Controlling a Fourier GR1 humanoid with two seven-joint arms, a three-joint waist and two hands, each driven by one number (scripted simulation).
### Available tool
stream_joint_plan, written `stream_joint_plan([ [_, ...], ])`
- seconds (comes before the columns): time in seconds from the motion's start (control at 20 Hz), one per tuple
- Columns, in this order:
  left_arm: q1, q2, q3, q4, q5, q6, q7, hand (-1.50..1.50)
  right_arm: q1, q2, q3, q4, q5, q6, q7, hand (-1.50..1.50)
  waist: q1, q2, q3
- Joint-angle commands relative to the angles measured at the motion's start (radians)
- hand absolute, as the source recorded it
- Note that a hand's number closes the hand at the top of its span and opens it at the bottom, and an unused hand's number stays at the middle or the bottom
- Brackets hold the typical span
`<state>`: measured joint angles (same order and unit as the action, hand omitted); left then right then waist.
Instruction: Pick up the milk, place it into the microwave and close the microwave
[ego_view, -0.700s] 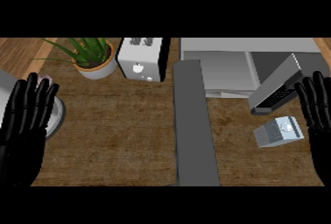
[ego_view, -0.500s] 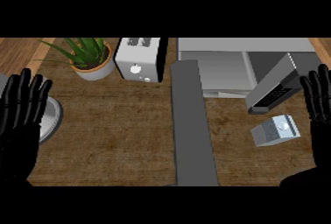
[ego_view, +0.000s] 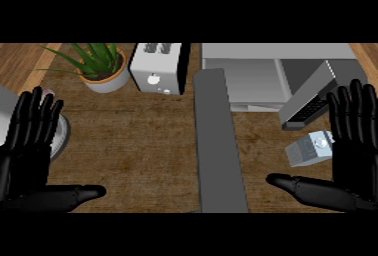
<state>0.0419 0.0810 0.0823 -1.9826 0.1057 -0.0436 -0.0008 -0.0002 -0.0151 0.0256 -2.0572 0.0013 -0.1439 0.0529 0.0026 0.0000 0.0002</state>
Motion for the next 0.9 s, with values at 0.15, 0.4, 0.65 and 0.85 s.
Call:
stream_joint_plan([
  [0.15,0.166,-0.04,-0.04,-0.103,0.01,-0.038,-0.034,-1.5,0.084,0.015,0.133,0.006,0.045,-0.129,-0.067,-1.5,0.0,-0.001,0.0],
  [0.4,0.297,-0.07,-0.078,-0.175,-0.022,-0.056,-0.078,-1.5,0.161,0.015,0.112,-0.022,0.105,-0.147,-0.109,-1.5,0.0,-0.002,0.0],
  [0.65,0.312,-0.046,-0.042,-0.181,0.015,-0.088,-0.081,-1.5,0.061,0.015,0.067,0.02,0.228,-0.264,-0.034,-1.5,0.003,-0.001,0.0],
  [0.85,0.418,-0.069,-0.047,-0.159,0.012,-0.127,-0.186,-1.5,0.144,0.015,0.079,0.106,0.211,-0.322,-0.177,-1.5,0.003,-0.001,0.0],
])
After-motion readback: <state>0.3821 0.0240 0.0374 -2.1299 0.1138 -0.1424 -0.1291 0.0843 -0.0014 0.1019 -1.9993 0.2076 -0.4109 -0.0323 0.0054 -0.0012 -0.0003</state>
